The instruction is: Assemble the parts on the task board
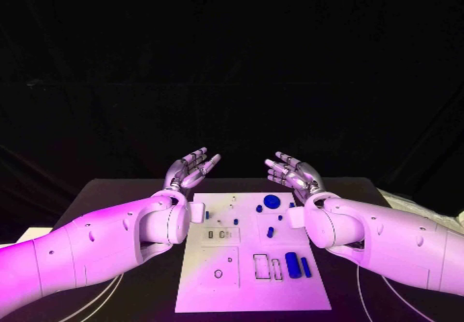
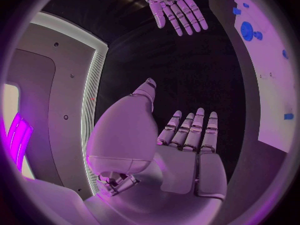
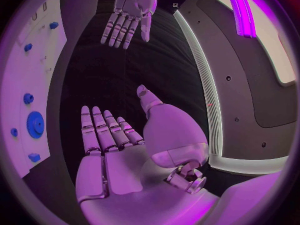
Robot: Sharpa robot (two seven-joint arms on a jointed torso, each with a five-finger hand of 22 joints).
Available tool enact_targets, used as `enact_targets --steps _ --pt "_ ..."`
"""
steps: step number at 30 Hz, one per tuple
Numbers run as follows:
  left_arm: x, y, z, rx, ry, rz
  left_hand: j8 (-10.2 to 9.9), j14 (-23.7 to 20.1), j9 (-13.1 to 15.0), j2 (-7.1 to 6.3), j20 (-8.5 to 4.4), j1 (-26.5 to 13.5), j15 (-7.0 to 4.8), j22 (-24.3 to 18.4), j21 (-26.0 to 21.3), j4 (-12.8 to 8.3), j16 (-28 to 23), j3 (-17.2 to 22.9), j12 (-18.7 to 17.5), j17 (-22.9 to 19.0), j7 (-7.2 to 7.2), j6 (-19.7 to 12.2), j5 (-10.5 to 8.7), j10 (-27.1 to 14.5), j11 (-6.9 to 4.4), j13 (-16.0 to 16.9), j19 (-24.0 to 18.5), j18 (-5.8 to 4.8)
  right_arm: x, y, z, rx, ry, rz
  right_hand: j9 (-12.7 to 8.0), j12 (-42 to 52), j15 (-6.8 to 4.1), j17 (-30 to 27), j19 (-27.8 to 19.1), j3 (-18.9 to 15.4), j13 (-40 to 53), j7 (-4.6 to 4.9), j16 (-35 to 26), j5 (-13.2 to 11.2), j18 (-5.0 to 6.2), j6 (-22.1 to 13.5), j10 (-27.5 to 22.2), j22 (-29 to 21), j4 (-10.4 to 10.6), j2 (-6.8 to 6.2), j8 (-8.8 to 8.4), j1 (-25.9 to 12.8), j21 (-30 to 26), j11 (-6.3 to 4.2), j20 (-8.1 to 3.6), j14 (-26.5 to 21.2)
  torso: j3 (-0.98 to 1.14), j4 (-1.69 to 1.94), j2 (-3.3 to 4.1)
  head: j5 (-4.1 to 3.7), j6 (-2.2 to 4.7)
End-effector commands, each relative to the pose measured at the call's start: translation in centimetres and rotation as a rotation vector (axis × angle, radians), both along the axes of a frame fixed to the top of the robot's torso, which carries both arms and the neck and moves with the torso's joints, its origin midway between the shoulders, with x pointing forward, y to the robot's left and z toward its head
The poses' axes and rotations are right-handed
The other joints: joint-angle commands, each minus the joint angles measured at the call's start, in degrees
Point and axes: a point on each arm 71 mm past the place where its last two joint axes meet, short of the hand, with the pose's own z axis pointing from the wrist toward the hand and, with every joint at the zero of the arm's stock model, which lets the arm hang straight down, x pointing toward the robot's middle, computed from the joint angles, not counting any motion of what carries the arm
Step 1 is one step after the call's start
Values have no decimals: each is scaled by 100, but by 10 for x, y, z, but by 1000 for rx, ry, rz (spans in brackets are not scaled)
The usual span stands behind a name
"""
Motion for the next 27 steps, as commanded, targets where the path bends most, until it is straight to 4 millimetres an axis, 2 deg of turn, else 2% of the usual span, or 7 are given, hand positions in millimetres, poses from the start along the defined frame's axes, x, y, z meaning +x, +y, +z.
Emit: enact_targets --steps 1,4,6,10,14,20,27 --pt "0 -6 3 -41 -19 -68 35 170 20 11 56 355 47 24 45 66 46 30 37 23 527 180 43 172 59 19 141 149 0 17 -2 -12 21 245 35 46 14 30 400 83 38 850 58 37 143 389 490 54 -215 81 70 449 113 32 49 408 -2 -1 0 0 0" --pt "0 -6 3 -41 -19 -68 58 515 35 72 55 394 103 61 107 23 116 33 64 67 590 323 38 381 127 37 366 196 3 20 -3 -26 31 306 61 87 -40 59 824 122 65 839 106 27 202 704 907 111 -332 93 103 553 228 -6 46 854 -2 -1 0 0 0" --pt "0 -6 3 -41 -19 -68 131 1478 73 160 51 404 116 184 331 -19 372 28 171 193 700 716 33 1004 245 90 1142 230 4 22 -4 -34 37 340 119 245 -138 131 1294 172 140 825 273 56 299 1289 1828 183 -433 96 205 647 390 -72 37 1765 -2 -1 0 0 0" --pt "0 -6 3 -41 -19 -68 214 2273 109 297 25 421 -86 353 741 -170 674 -31 437 273 656 1426 28 2634 104 183 2244 412 5 25 -5 -45 45 380 172 366 -333 122 1727 353 133 690 407 90 494 2368 2667 245 -659 74 318 786 621 -228 29 2474 -2 -1 0 0 0" --pt "-7 -1 -7 1 -85 -124 312 2943 154 381 -66 427 -291 440 1003 -303 906 -99 586 377 541 2263 23 3144 -47 179 2868 530 22 -8 7 -252 -173 303 183 322 -484 111 2097 584 117 590 445 55 532 3224 3081 287 -812 17 323 743 819 -381 -72 2994 13 19 84 -70 -14" --pt "-15 2 -7 -80 -7 -139 333 3617 153 475 -293 396 -501 500 1215 -396 1018 -228 598 626 388 2775 21 3558 -213 177 3525 520 25 -19 15 -335 -208 294 184 223 -605 110 2376 869 121 510 381 20 534 3560 3413 306 -932 -69 246 618 976 -461 -200 3398 3 20 256 -86 72" --pt "-25 2 1 -127 21 -184 355 3906 156 536 -390 428 -602 488 1228 -483 990 -311 597 846 318 3017 23 3897 -311 210 3771 519 29 -35 33 -506 -266 295 190 178 -705 121 2646 991 128 453 371 -65 535 3720 3637 356 -1006 -200 235 558 1154 -530 -314 3724 4 97 461 -153 185"
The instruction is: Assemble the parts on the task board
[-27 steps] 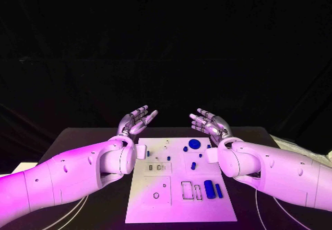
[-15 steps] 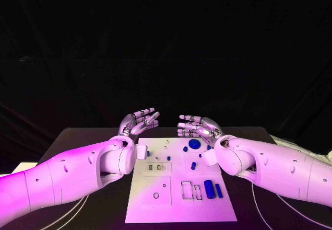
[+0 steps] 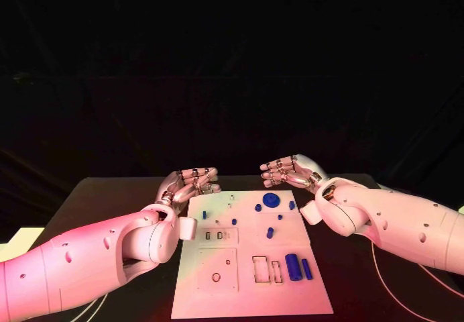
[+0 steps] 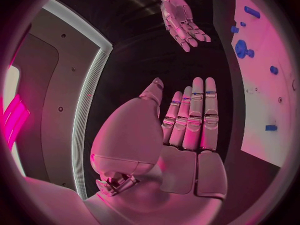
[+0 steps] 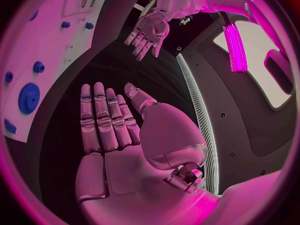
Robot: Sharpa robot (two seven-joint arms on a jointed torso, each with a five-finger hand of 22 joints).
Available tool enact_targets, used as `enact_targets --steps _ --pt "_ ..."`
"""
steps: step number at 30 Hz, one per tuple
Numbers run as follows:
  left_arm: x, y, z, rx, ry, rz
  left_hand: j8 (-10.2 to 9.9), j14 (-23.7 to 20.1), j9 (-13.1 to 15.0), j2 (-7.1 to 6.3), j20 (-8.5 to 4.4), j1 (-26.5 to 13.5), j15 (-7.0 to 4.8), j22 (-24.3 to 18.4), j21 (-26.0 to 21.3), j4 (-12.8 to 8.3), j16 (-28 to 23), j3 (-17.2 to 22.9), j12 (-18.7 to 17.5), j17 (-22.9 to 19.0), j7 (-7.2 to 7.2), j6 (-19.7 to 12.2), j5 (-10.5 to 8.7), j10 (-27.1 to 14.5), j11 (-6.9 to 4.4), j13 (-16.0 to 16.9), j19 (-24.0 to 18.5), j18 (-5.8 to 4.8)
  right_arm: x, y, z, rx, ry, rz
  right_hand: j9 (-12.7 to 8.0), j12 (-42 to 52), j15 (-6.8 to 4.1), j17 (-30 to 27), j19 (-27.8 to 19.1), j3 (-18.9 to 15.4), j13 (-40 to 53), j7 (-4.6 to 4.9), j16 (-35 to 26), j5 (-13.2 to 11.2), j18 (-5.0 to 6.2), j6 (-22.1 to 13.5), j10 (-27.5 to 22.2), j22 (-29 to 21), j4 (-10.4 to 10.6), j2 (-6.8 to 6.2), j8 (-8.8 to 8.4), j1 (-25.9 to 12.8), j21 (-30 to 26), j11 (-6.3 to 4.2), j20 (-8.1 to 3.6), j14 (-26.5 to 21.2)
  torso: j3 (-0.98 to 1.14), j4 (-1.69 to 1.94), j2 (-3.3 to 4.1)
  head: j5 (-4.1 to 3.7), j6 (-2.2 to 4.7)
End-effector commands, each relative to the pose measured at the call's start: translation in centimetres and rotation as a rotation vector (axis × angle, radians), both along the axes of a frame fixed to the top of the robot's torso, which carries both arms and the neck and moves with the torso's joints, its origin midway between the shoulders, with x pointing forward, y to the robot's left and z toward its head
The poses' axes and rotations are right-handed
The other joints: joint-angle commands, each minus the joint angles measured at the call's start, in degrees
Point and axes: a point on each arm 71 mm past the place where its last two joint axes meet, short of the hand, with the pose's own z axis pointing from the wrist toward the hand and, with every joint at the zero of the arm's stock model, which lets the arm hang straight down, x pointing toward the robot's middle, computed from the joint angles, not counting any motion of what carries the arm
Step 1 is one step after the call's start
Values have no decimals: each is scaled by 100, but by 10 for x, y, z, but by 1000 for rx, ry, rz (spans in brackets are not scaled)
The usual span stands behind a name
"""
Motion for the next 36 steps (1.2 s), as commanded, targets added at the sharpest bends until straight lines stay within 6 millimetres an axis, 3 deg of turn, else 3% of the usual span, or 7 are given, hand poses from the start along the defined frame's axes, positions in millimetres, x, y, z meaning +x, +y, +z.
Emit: enact_targets --steps 1,7,11,13,16,23,36 --pt "-5 -4 4 -59 20 -67 32 119 -3 53 -22 12 -29 -3 36 -20 -22 -39 13 86 -7 92 2 111 -25 15 102 24 1 -3 8 -180 -96 25 16 -78 -174 11 465 239 14 -22 19 -82 127 413 437 88 -149 -198 -9 -3 290 -126 -179 578 9 55 164 -30 63" --pt "-15 -3 9 -75 34 -118 48 415 9 70 -119 36 -124 35 127 -66 64 -76 0 323 -49 265 3 337 -94 51 341 22 5 -4 18 -415 -174 35 22 -80 -478 50 1428 271 25 -135 270 -110 89 632 759 683 -161 -469 9 310 1407 -290 -619 1424 18 63 304 -63 94" --pt "-24 -9 14 -95 45 -162 39 432 8 48 -129 36 -131 39 134 -79 66 -94 -14 360 -53 275 1 355 -98 53 363 20 5 -1 20 -597 -224 57 20 -80 -692 329 1571 201 25 -211 816 -143 100 721 904 1070 -148 -594 5 366 2029 -426 -799 2331 12 117 401 -103 96" --pt "-29 -13 16 -107 52 -180 34 429 7 41 -130 33 -130 39 134 -81 62 -100 -22 367 -53 272 0 351 -96 52 366 18 3 1 20 -688 -251 70 16 -95 -744 569 1561 167 23 -259 1145 -156 103 767 970 1303 -129 -669 -8 325 2384 -469 -873 2479 5 138 435 -128 98" --pt "-34 -16 20 -124 62 -200 26 422 5 36 -131 31 -128 39 134 -85 55 -106 -35 378 -51 267 0 341 -93 49 368 16 2 6 21 -806 -290 84 14 -106 -810 985 1556 185 25 -314 1789 -148 103 818 1009 1576 -103 -710 -18 269 2806 -534 -905 2495 1 152 496 -153 114" --pt "-41 -22 27 -144 66 -224 -2 403 0 33 -130 27 -118 38 130 -100 31 -122 -82 418 -34 248 2 306 -78 40 373 10 0 16 23 -1014 -373 100 13 -79 -797 1655 1450 194 34 -368 2744 -160 110 870 649 1971 -5 -832 -23 147 3406 -504 -886 2419 11 167 625 -162 165" --pt "-44 -23 35 -154 60 -238 -14 398 -1 34 -129 28 -113 37 127 -108 21 -128 -103 435 -27 239 3 290 -71 36 374 9 1 26 25 -1106 -412 104 16 -29 -786 2750 1388 279 35 -405 3958 -167 62 878 577 2766 198 -862 -17 167 4303 -515 -852 2295 14 203 763 -191 182"
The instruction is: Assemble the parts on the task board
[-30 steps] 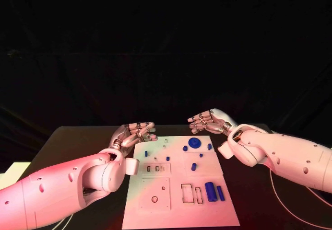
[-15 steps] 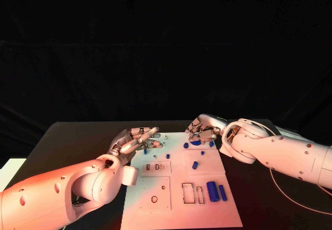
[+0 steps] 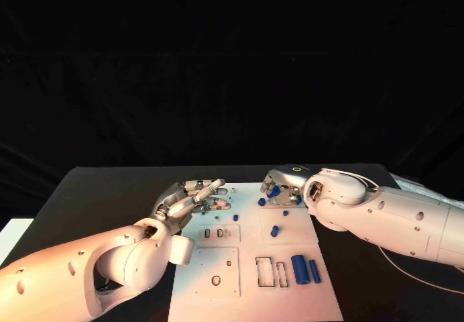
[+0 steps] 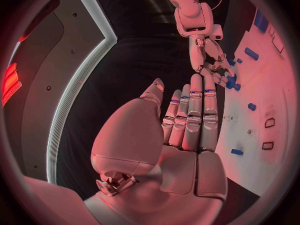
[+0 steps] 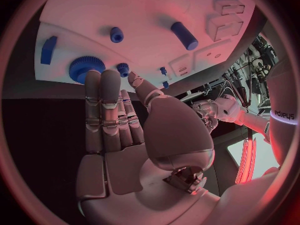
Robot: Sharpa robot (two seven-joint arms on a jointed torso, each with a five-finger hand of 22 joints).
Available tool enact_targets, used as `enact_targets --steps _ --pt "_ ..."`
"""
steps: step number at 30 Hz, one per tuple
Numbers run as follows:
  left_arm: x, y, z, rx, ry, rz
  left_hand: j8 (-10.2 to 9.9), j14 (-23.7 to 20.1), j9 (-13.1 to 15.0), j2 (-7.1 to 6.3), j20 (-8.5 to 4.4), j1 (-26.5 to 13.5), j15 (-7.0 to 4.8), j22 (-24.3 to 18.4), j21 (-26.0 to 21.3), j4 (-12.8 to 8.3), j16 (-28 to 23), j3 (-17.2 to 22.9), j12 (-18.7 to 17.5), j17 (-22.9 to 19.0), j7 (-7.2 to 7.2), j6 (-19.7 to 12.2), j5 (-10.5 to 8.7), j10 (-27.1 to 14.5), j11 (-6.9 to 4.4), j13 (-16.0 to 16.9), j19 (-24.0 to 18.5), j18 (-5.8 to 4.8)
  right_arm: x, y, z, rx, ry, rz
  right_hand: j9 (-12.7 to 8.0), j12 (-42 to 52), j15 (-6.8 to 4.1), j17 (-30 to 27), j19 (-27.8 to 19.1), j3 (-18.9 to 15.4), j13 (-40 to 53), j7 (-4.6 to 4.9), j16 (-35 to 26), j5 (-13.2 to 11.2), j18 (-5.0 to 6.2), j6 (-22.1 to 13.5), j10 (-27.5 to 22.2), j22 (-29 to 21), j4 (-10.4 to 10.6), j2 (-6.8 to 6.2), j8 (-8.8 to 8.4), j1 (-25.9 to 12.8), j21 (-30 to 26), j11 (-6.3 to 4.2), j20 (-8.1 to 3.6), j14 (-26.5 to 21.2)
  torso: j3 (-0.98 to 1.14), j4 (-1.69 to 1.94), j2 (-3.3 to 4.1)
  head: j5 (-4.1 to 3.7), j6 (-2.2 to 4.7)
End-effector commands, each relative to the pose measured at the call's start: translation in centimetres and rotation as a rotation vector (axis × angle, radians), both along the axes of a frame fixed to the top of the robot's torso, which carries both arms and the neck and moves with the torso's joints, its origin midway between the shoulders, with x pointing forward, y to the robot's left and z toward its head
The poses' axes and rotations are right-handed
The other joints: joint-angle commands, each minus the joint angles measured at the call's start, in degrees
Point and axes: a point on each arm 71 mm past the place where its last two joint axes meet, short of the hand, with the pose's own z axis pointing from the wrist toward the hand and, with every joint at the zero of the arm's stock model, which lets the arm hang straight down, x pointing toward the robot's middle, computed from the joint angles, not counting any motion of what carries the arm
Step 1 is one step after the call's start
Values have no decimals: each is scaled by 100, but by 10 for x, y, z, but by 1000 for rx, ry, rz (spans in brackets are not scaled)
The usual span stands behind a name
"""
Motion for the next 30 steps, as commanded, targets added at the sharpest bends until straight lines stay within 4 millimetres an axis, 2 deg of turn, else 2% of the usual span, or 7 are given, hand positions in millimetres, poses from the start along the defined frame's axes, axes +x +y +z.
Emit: enact_targets --steps 1,6,12,17,30 --pt "-1 -2 3 -18 2 -25 -20 -3 -5 7 -7 0 9 6 16 -10 -22 -30 -22 5 31 -1 3 -22 23 -9 52 10 1 0 -1 -87 -18 -16 8 44 12 249 89 20 6 -17 239 -24 -34 19 9 225 47 -33 -16 17 186 -19 5 102 4 17 67 -6 -5" --pt "-2 -2 3 -18 2 -25 -27 -6 -5 11 -6 5 10 5 15 -17 -27 -30 -33 16 34 -5 4 -31 27 -11 52 9 2 4 -2 -102 -7 -9 10 65 3 622 217 85 4 -29 598 -17 -87 49 81 606 98 -9 -12 18 493 -28 4 117 5 14 110 2 7" --pt "-2 -3 3 -18 3 -27 -30 -7 -5 14 -6 9 11 5 14 -23 -29 -29 -39 22 37 -7 5 -34 29 -13 53 9 4 7 -3 -108 1 -5 15 75 -8 917 294 165 -1 -47 887 -8 -123 107 160 879 172 34 -2 2 720 -43 0 121 17 11 155 5 12" --pt "-1 -2 3 -16 5 -26 -33 -7 -5 17 -6 16 12 5 14 -29 -32 -27 -45 29 39 -9 5 -37 30 -14 54 9 5 8 -4 -109 14 3 14 62 -14 1118 345 252 -6 -57 1095 -4 -150 147 202 1077 225 61 -5 7 889 -48 -3 120 15 38 178 -8 16" --pt "0 -1 2 -12 9 -24 -40 -6 -5 26 -6 32 12 5 13 -44 -36 -21 -55 44 42 -10 7 -39 32 -15 56 9 5 13 -6 -106 30 22 15 41 -12 1425 388 380 -6 -53 1403 -39 -182 197 267 1330 322 66 -7 4 1106 -58 0 109 19 61 225 -11 4"
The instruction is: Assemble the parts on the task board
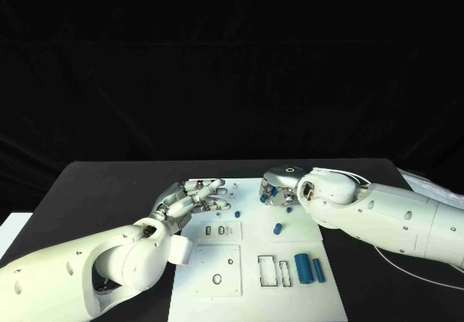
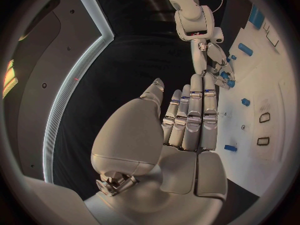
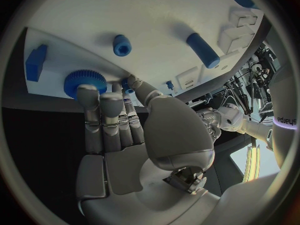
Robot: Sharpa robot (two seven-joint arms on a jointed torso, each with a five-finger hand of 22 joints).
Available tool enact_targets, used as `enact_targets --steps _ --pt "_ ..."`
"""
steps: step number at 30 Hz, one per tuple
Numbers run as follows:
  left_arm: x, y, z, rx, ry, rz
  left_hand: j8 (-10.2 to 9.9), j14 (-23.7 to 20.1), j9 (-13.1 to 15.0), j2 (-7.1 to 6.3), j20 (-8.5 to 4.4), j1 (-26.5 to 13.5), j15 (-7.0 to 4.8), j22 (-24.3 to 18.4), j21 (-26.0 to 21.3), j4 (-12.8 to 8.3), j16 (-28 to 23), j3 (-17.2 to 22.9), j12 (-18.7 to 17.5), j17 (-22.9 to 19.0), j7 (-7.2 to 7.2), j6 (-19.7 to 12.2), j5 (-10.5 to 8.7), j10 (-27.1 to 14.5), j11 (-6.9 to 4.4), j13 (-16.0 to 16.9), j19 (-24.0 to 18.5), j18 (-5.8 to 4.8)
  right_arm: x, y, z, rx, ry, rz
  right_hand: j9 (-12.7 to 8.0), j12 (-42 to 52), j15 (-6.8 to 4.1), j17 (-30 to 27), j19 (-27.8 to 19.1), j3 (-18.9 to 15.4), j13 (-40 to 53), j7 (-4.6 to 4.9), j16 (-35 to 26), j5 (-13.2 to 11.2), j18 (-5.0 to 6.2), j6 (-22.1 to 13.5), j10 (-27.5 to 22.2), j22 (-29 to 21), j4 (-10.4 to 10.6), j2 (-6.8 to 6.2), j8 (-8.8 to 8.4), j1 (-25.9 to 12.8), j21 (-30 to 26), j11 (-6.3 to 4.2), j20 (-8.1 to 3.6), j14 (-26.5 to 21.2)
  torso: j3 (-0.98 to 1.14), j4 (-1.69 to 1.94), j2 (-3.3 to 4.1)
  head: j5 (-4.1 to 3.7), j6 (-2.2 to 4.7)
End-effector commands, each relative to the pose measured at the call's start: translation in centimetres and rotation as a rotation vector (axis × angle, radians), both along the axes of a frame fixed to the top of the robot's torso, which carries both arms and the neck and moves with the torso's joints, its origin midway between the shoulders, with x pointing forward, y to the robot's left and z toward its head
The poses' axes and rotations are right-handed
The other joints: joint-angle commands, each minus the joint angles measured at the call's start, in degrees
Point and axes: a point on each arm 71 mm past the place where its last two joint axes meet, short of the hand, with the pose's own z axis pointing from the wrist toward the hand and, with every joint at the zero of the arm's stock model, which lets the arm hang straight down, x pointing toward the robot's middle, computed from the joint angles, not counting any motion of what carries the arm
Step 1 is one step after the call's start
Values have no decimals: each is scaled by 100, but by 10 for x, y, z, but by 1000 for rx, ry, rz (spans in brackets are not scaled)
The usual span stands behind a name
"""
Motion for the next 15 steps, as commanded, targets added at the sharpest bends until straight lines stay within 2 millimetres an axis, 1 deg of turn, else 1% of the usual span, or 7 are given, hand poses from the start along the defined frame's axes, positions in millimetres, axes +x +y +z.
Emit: enact_targets --steps 1,6,11,12,15 --pt "0 -2 1 -12 -2 -18 -40 -5 -4 26 15 32 11 6 13 -29 -36 -5 -21 5 42 -10 7 -17 11 -9 35 10 -1 2 -2 -16 14 17 7 -12 -12 42 50 38 -4 -5 50 -45 -94 49 47 34 14 38 -7 -20 53 9 11 111 1 12 23 -7 -2" --pt "0 -1 1 -11 0 -18 -42 -4 -4 29 15 39 11 6 13 -36 -38 -2 -25 12 42 -10 7 -18 11 -10 36 10 -1 3 -1 -12 13 16 5 -21 -8 144 75 54 -5 6 148 -78 -107 52 57 122 41 9 -12 -29 121 12 13 115 -1 23 33 -14 -10" --pt "1 -1 0 -10 3 -19 -45 -2 -3 33 14 48 10 6 13 -44 -39 1 -29 20 42 -10 8 -17 11 -10 38 10 -1 3 -1 -8 14 14 5 -24 -5 210 84 72 -3 15 219 -91 -114 60 73 174 69 -7 -12 -34 169 19 17 115 5 29 44 -27 -10" --pt "1 -1 0 -9 4 -19 -45 -1 -3 33 14 48 10 6 13 -45 -39 1 -29 20 42 -10 8 -17 11 -10 38 10 -1 3 -1 -5 14 14 7 -20 -5 222 85 76 -1 13 232 -92 -115 69 84 182 76 -5 -8 -34 176 16 18 115 4 30 44 -28 -10" --pt "1 -1 0 -8 5 -18 -45 -1 -3 33 14 48 10 6 13 -45 -39 1 -29 20 42 -10 8 -17 11 -10 38 10 -1 3 1 24 7 14 32 31 -35 393 160 126 16 -44 393 -94 -139 210 224 363 134 38 51 -14 307 -31 7 133 4 32 51 -26 -8"
